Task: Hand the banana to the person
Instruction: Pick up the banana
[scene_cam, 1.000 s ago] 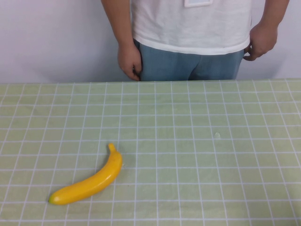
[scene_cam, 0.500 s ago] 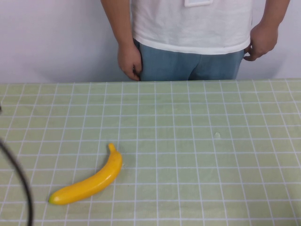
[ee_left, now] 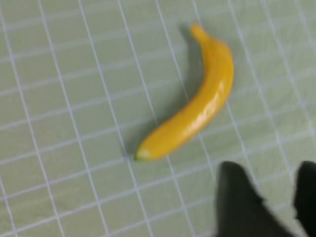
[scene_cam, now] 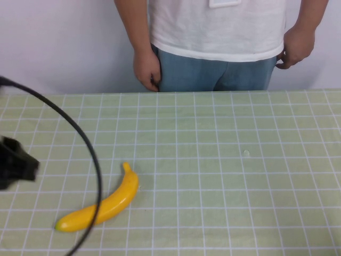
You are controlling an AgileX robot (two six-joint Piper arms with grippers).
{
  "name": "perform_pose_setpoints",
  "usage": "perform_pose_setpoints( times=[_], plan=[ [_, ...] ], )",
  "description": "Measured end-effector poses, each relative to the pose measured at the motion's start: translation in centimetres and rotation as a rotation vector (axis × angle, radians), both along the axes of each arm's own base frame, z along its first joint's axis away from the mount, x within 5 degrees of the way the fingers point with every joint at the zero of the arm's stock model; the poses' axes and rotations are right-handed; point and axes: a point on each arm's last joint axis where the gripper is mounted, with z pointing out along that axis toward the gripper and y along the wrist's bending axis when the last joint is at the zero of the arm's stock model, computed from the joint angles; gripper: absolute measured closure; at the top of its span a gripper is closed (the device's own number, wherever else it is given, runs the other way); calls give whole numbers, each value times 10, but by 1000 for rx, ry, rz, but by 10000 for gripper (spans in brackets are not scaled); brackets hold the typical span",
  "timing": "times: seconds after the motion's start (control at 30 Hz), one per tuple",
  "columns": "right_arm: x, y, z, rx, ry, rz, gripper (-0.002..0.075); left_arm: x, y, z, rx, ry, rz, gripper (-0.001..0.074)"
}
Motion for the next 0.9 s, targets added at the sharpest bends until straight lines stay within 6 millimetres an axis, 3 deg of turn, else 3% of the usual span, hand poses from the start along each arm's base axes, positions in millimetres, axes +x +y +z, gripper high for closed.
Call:
perform_pose_setpoints(
  times=[0.13, 0.23, 0.6, 0.9],
  plan=[
    [0, 0, 0, 0, 0, 0, 736, 14, -10, -16, 64, 78, -105, 347],
    [0, 0, 0, 0, 0, 0, 736, 26, -18, -30, 103, 128, -174, 283],
    [0, 0, 0, 0, 0, 0, 736, 76, -40, -87, 230, 188, -400, 256],
    [0, 0, 0, 0, 0, 0, 736, 103, -56, -135, 195, 263, -472, 255]
  ],
)
